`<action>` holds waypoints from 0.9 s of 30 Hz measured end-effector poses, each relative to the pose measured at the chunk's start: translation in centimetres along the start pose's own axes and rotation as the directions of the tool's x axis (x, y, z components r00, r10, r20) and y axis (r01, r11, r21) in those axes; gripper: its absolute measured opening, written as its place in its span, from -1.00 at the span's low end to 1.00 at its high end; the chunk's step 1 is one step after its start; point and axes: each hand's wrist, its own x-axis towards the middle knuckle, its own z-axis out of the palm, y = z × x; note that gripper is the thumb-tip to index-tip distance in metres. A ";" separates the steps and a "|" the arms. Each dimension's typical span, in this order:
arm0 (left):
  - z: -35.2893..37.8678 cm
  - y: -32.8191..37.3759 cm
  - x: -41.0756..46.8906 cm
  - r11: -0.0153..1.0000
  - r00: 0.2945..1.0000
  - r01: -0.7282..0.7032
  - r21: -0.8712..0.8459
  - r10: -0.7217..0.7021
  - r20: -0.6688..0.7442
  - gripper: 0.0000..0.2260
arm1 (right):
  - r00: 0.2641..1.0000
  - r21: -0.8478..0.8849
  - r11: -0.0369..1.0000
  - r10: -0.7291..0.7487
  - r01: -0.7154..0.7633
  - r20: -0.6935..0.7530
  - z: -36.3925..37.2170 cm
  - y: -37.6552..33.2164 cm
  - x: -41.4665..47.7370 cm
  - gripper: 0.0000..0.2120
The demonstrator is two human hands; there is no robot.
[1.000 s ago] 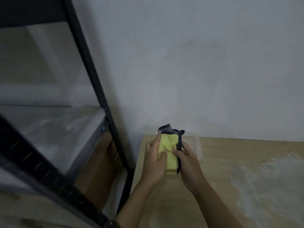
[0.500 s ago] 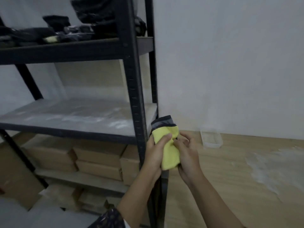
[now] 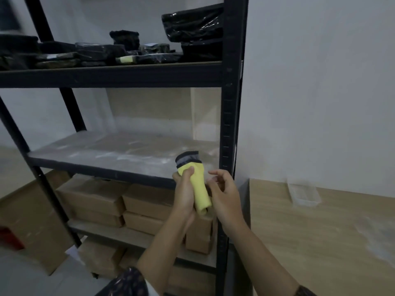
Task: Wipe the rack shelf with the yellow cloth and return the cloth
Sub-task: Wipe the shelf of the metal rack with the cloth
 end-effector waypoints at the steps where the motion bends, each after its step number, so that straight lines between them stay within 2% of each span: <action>1: -0.5 0.4 0.8 0.998 0.999 -0.037 0.044 0.037 -0.008 -0.65 | 1.000 0.035 0.999 -0.001 0.001 0.019 0.8 -0.1 0.4 -0.85; 4: -1.8 1.7 3.2 0.977 0.992 -0.123 0.173 0.126 -0.012 -0.80 | 0.998 0.082 0.997 -0.013 0.008 0.060 3.1 -0.1 1.4 -0.82; 5: -2.3 2.0 4.1 0.966 0.988 -0.151 0.208 0.156 -0.007 -0.80 | 0.999 0.063 0.998 -0.032 0.030 0.029 3.8 0.1 1.7 -0.82; 7: -3.3 2.5 5.8 0.943 0.978 -0.196 0.269 0.207 -0.012 -0.80 | 0.979 -0.049 0.990 -0.140 0.134 -0.149 4.6 0.6 2.5 -0.79; 10: -4.7 3.4 9.0 0.925 0.983 -0.174 0.339 0.183 0.005 -0.76 | 0.831 -0.319 0.913 -0.376 0.256 -0.410 4.3 1.0 4.9 -0.72; 13: -5.2 3.7 12.3 0.841 0.982 -0.189 0.508 0.150 0.118 -0.76 | 0.707 -0.434 0.856 -0.491 0.282 -0.509 3.8 0.6 7.9 -0.58; 15: -4.8 3.3 14.1 0.709 0.948 -0.313 0.632 0.192 0.255 -0.75 | 0.616 -0.527 0.801 -0.573 0.284 -0.540 3.8 0.4 9.2 -0.49; 17: -3.8 2.3 15.4 0.589 0.871 -0.483 0.648 0.243 0.427 -0.72 | 0.550 -0.570 0.783 -0.599 0.249 -0.583 3.7 0.2 10.2 -0.42; 18: -3.0 1.7 15.8 0.539 0.828 -0.549 0.639 0.247 0.503 -0.71 | 0.550 -0.573 0.787 -0.591 0.229 -0.591 3.4 0.2 10.6 -0.38; 20: -1.4 0.3 16.5 0.428 0.758 -0.641 0.636 0.224 0.613 -0.68 | 0.616 -0.575 0.788 -0.570 0.221 -0.544 2.8 0.4 11.3 -0.32; 23: 0.6 -2.0 17.1 0.139 0.693 -0.720 0.680 0.201 0.692 -0.61 | 0.719 -0.587 0.777 -0.541 0.228 -0.437 2.5 1.2 11.8 -0.25; 25: 1.0 -3.0 17.4 -0.067 0.663 -0.728 0.682 0.186 0.726 -0.58 | 0.728 -0.570 0.789 -0.527 0.228 -0.438 2.7 1.5 12.0 -0.22; 27: 1.2 -3.7 18.1 -0.190 0.647 -0.725 0.662 0.141 0.749 -0.51 | 0.683 -0.604 0.764 -0.568 0.228 -0.460 3.2 1.7 12.3 -0.23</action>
